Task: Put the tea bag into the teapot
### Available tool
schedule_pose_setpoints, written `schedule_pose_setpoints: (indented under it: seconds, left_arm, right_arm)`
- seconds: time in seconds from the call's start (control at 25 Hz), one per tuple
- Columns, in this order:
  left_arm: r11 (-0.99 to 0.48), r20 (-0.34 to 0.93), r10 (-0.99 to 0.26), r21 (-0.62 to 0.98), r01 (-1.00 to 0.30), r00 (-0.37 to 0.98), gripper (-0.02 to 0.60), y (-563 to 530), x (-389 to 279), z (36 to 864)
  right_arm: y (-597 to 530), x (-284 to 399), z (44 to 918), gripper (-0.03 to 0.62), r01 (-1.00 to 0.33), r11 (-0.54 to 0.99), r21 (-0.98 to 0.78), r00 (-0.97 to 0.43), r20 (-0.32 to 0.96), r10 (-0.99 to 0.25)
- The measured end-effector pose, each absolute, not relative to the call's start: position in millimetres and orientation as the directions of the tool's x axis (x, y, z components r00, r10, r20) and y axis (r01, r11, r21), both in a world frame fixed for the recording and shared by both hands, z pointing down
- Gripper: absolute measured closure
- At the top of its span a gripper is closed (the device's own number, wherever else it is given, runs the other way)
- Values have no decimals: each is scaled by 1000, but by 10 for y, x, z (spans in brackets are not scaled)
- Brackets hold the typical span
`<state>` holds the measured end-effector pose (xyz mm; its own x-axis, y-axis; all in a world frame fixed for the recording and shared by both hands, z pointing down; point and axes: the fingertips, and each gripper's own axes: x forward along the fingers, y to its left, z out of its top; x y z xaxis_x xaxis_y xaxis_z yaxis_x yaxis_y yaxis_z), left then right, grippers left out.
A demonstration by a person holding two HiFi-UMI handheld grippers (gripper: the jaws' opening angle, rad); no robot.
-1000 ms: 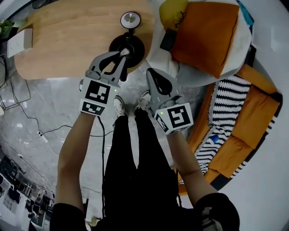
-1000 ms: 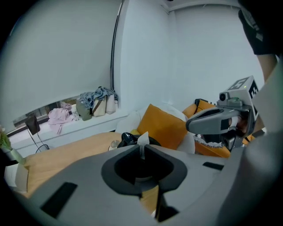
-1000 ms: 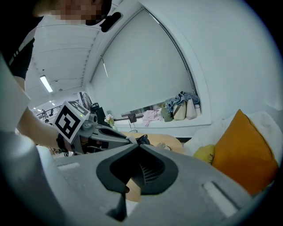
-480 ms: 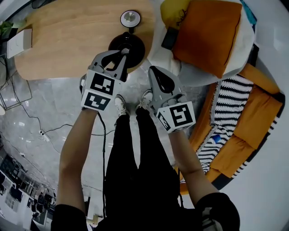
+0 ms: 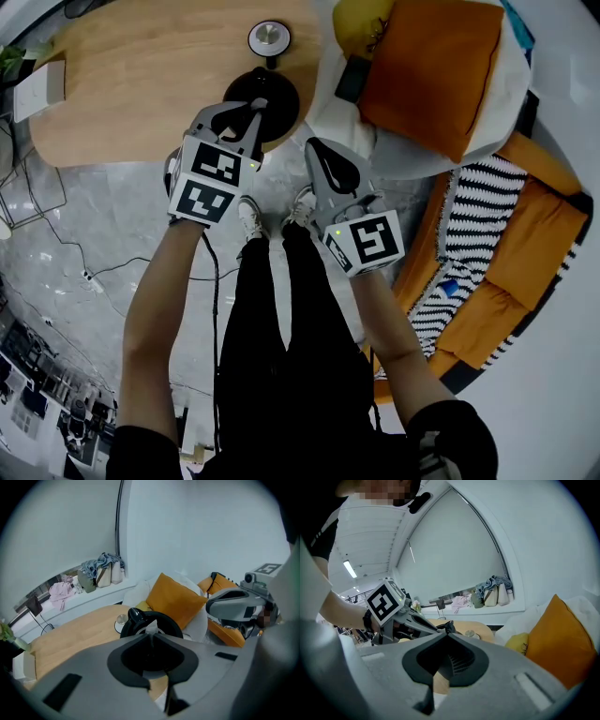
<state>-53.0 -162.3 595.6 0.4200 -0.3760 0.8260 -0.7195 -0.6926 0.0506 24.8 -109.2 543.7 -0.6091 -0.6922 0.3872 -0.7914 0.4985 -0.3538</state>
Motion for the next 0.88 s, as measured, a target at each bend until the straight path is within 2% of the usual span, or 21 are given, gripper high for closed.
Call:
schedule_pose_setpoints:
  seconds: [0.52, 0.76, 0.88]
  left_arm:
    - [-702, 875, -321, 37, -711, 362, 546, -1628, -438, 6041]
    - [-749, 912, -326, -89, -656, 248, 548, -1657, -503, 6062]
    - [-763, 921, -313, -98, -639, 233, 546, -1656, -507, 6070]
  right_arm:
    - [-1064, 221, 5429, 589, -763, 543, -351, -646, 379, -662]
    - [-1006, 263, 5471, 589, -767, 526, -367, -641, 386, -664]
    - [-1006, 257, 5467, 589, -760, 535, -368, -648, 382, -659]
